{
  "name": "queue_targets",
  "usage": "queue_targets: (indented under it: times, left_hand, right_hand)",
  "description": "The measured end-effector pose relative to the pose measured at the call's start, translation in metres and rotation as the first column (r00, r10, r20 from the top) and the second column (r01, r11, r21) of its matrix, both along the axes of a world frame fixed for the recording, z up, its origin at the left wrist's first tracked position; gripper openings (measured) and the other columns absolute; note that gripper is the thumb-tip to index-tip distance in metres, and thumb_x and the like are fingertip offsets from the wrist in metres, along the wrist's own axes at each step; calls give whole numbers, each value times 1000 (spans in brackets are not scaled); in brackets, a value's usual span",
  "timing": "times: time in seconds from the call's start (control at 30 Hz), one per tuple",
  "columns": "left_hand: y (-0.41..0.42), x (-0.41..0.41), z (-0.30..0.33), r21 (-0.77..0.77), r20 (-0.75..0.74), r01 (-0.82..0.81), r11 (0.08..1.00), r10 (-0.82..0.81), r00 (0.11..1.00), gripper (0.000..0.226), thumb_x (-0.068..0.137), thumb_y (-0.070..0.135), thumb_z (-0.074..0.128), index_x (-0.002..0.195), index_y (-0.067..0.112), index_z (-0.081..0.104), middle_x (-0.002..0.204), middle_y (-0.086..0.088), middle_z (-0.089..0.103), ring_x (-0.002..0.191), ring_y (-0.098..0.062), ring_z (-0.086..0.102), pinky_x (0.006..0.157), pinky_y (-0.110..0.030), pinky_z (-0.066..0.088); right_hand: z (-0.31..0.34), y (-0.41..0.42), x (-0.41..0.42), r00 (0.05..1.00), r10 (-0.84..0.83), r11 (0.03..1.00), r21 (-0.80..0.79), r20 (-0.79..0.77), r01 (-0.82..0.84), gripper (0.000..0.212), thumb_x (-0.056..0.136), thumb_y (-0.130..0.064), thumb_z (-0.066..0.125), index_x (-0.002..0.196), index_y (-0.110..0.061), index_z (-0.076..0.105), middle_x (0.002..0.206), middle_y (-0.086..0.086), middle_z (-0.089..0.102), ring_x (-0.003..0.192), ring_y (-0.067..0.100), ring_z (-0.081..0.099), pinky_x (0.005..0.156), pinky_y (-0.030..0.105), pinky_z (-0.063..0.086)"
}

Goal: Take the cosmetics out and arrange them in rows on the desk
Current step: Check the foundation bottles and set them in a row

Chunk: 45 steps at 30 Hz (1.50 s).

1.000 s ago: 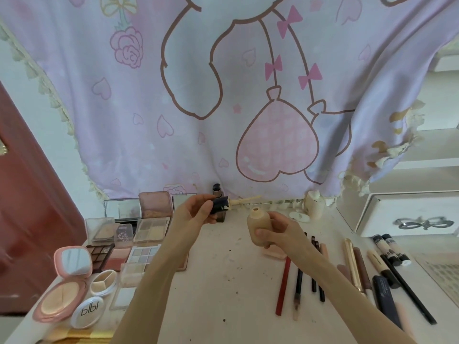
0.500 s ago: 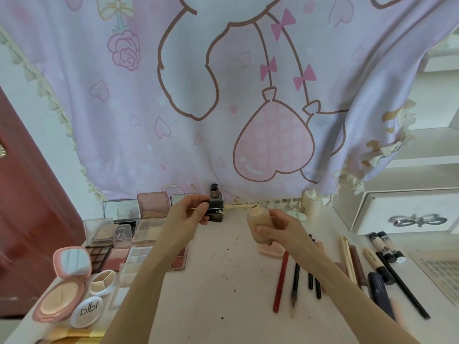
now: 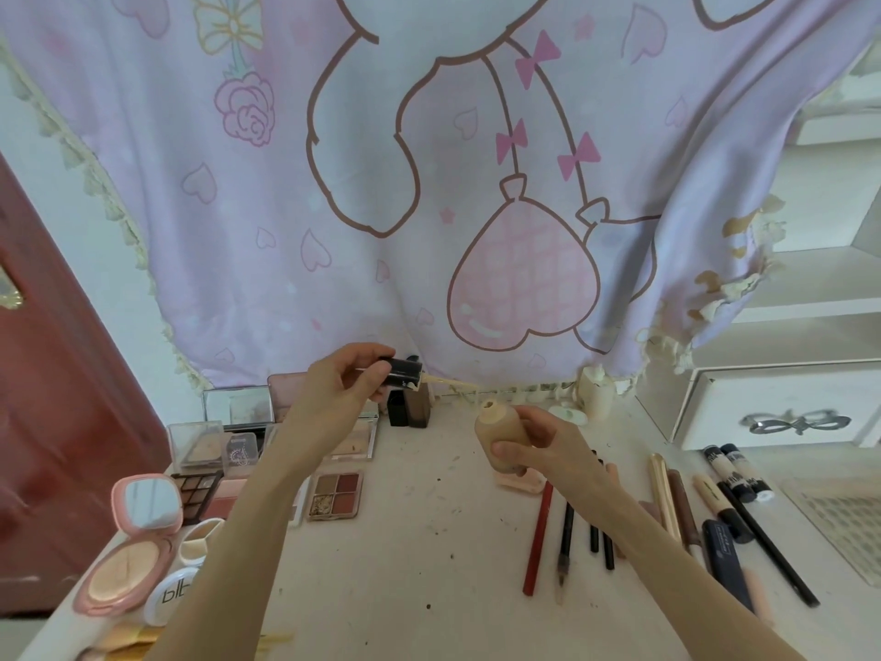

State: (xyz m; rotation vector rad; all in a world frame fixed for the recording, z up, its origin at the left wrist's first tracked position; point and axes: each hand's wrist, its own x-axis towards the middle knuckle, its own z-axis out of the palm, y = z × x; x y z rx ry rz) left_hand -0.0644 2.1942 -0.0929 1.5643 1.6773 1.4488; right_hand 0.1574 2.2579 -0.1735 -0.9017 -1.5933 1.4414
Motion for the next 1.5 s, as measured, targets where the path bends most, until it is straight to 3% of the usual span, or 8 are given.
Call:
queue_targets:
  times: [0.2,0.57,0.8,0.93,1.03,1.2,1.3,1.5]
  left_hand:
    - [-2,8,15,-41,-180,42,998,-49,982,17,93,15,52,101,28,60,88,4,66,78,-10,59,72,-15,44]
    - [-2,19,22,-16,-371,68,998,-69,926,20,92,15,53,102,31,60,101,3,62,85,-8,56,72,-9,40]
    - [-5,19,27,10,-412,62,998,-52,910,22,92,13,53,109,23,64,105,1,62,90,-17,57,83,-21,44]
    - [-11,13,21,8,-331,25,1000,-21,943,20,92,12,52,104,26,62,94,5,61,84,-12,57,73,-9,41]
    - [-18,7,6,8,-117,-44,999,45,992,19,92,10,53,101,25,62,87,10,64,75,-3,61,66,-12,46]
    - [-33,5,-29,-34,229,-124,992,128,965,18,88,9,60,96,25,63,98,1,68,84,-14,68,86,-28,50]
    - [-36,5,-36,-52,234,-137,989,146,961,19,86,11,63,94,28,65,99,0,68,91,-18,67,87,-30,50]
    - [-30,6,-22,-10,100,-119,993,119,988,30,83,5,64,106,24,60,100,5,64,85,-4,60,77,-13,49]
  right_hand:
    - [6,-7,-1,1000,-4,999,38,12,3,33,77,-5,72,98,-28,62,96,-1,67,83,13,60,66,29,51]
    - [11,-20,1,996,-1,994,113,87,-9,32,78,-7,71,97,-31,60,97,-9,66,88,7,61,69,17,53]
    - [3,-24,-2,997,12,996,91,77,-19,32,79,-7,70,98,-31,59,100,-5,65,90,13,60,69,26,53]
    - [-14,-26,-10,990,23,997,70,136,-33,34,77,-11,74,100,-31,59,103,-7,65,94,6,61,72,17,50]
    - [-29,-30,-19,972,43,996,71,230,-61,35,76,-15,75,102,-31,57,101,-16,62,97,0,57,73,8,43]
    - [-45,-36,-35,946,65,986,124,319,-110,34,75,-21,76,100,-34,56,97,-22,59,92,-3,55,77,8,42]
    - [-46,-37,-37,941,78,986,111,329,-120,34,76,-18,75,103,-29,57,96,-20,59,90,-2,56,72,5,43]
    - [-38,-38,-30,869,116,979,92,480,-182,44,78,-24,74,118,-23,56,106,-16,58,93,-6,52,74,4,40]
